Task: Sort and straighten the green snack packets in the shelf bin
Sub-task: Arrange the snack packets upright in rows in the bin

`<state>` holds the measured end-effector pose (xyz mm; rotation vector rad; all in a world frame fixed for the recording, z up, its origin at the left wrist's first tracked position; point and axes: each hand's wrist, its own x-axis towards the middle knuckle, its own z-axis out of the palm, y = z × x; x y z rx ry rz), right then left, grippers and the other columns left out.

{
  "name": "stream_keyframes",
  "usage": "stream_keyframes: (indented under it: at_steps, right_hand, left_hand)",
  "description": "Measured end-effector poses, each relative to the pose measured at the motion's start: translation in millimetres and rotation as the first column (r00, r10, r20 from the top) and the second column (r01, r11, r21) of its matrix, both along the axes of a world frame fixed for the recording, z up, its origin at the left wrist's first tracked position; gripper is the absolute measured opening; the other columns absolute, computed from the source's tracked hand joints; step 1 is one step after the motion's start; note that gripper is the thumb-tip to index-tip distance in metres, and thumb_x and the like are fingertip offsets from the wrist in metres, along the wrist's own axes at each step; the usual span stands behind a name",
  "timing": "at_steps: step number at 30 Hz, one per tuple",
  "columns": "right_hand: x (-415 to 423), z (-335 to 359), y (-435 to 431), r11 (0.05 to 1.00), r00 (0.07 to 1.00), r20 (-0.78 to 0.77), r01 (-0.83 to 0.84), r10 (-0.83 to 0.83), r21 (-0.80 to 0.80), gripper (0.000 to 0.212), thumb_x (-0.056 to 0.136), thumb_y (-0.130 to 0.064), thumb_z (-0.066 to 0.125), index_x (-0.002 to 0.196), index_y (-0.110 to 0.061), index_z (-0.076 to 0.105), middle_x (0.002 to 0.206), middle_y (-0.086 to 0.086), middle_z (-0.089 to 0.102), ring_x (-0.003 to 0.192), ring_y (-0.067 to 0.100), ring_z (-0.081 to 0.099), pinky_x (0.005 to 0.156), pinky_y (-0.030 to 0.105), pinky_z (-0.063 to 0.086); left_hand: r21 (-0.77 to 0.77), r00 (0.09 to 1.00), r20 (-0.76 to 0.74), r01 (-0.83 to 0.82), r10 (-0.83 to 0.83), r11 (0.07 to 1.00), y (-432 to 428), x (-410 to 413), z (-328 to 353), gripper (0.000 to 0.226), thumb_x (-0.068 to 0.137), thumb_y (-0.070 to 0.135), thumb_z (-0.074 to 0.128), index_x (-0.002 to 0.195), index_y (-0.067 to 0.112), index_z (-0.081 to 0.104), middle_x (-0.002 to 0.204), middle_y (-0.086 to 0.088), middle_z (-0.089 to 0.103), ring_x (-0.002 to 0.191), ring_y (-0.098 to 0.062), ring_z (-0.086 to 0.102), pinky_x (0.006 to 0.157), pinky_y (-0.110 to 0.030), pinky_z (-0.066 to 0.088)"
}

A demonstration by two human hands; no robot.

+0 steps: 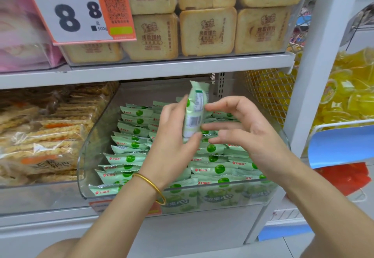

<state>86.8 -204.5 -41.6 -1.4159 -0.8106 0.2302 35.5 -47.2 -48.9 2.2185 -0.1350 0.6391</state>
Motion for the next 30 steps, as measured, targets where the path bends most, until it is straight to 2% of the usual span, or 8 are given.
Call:
stream_keyframes:
  at_steps: [2, 4, 5, 8, 11, 14, 23, 30]
  right_hand:
    - [2.5, -0.3, -0.2, 0.991, 0.99, 0.047, 0.137, -0.136, -0.002, 0.04, 0.085, 0.005, 0.056, 0.111, -0.026, 0.058, 0.122, 0.004, 0.054, 0.095, 0.013, 0.065, 0.079, 0.032, 0.057]
    - [6.9, -1.6, -0.9, 0.952, 0.947, 0.131, 0.301, -0.293, -0.051, 0.044, 0.085, 0.003, 0.059, 0.112, -0.032, 0.063, 0.12, 0.0, 0.05, 0.095, 0.011, 0.061, 0.084, 0.03, 0.054]
    - [8.3, -1.9, -1.9, 0.942, 0.938, 0.137, 0.329, -0.318, -0.061, 0.045, 0.084, 0.0, 0.061, 0.112, -0.034, 0.064, 0.121, -0.003, 0.049, 0.097, 0.011, 0.06, 0.087, 0.03, 0.053]
    - [8.5, -0.8, -4.0, 0.978, 0.978, 0.012, 0.207, -0.207, -0.027, 0.052, 0.083, 0.002, 0.064, 0.121, -0.034, 0.06, 0.127, -0.013, 0.054, 0.096, 0.007, 0.065, 0.075, 0.021, 0.052]
    - [6.7, -0.5, -3.4, 0.994, 0.993, -0.042, 0.109, -0.109, -0.004, 0.065, 0.08, 0.013, 0.062, 0.126, -0.034, 0.055, 0.129, -0.017, 0.054, 0.085, 0.009, 0.069, 0.071, 0.02, 0.052]
    - [7.8, -1.6, -2.1, 0.994, 0.993, -0.045, 0.105, -0.105, 0.012, 0.069, 0.078, 0.017, 0.061, 0.126, -0.032, 0.055, 0.128, -0.017, 0.056, 0.085, 0.012, 0.069, 0.076, 0.026, 0.055]
    - [8.2, -1.9, -2.0, 0.995, 0.995, -0.046, 0.092, -0.091, 0.036, 0.069, 0.077, 0.018, 0.061, 0.124, -0.032, 0.056, 0.124, -0.015, 0.059, 0.082, 0.01, 0.068, 0.073, 0.023, 0.053]
    - [8.0, -2.1, -2.6, 0.995, 0.995, -0.048, 0.091, -0.089, 0.045, 0.068, 0.077, 0.018, 0.061, 0.124, -0.032, 0.056, 0.119, -0.018, 0.06, 0.081, 0.009, 0.068, 0.073, 0.021, 0.053]
  left_hand:
    - [-0.136, 0.998, 0.033, 0.052, -0.048, 0.989, 2.0, -1.4, 1.0, 0.068, 0.086, 0.001, 0.059, 0.14, 0.029, 0.029, 0.122, 0.018, 0.047, 0.113, 0.007, 0.047, 0.092, -0.006, 0.038]
    - [-0.287, 0.992, 0.046, 0.126, -0.118, 0.95, 1.9, -4.9, 2.7, 0.072, 0.088, -0.002, 0.057, 0.134, 0.039, 0.021, 0.12, 0.006, 0.056, 0.104, -0.003, 0.06, 0.084, -0.016, 0.049]
    - [-0.325, 0.986, 0.059, 0.165, -0.154, 0.931, 2.1, -5.9, 2.9, 0.069, 0.088, -0.004, 0.056, 0.13, 0.04, 0.024, 0.118, 0.002, 0.059, 0.1, -0.006, 0.063, 0.081, -0.018, 0.051]
    - [-0.363, 0.966, 0.054, 0.257, -0.254, 0.896, 4.0, -7.6, 4.2, 0.062, 0.088, -0.008, 0.055, 0.125, 0.038, 0.037, 0.127, -0.004, 0.053, 0.104, -0.008, 0.061, 0.082, -0.019, 0.05]
    - [-0.387, 0.953, 0.03, 0.289, -0.302, 0.875, 4.9, -8.1, 6.1, 0.064, 0.085, -0.014, 0.056, 0.125, 0.033, 0.043, 0.137, 0.004, 0.044, 0.11, 0.004, 0.055, 0.083, -0.011, 0.046]
    - [-0.407, 0.948, 0.024, 0.301, -0.319, 0.863, 4.1, -8.9, 7.0, 0.067, 0.083, -0.017, 0.056, 0.124, 0.034, 0.043, 0.137, 0.004, 0.044, 0.108, 0.003, 0.057, 0.082, -0.013, 0.047]
    - [-0.416, 0.949, 0.015, 0.292, -0.314, 0.861, 4.2, -8.6, 7.6, 0.068, 0.082, -0.017, 0.057, 0.123, 0.037, 0.044, 0.136, 0.001, 0.045, 0.108, -0.004, 0.059, 0.082, -0.016, 0.049]
    - [-0.414, 0.951, 0.003, 0.284, -0.31, 0.865, 3.7, -9.1, 9.0, 0.068, 0.082, -0.016, 0.057, 0.125, 0.035, 0.044, 0.137, 0.001, 0.045, 0.109, -0.002, 0.058, 0.081, -0.014, 0.049]
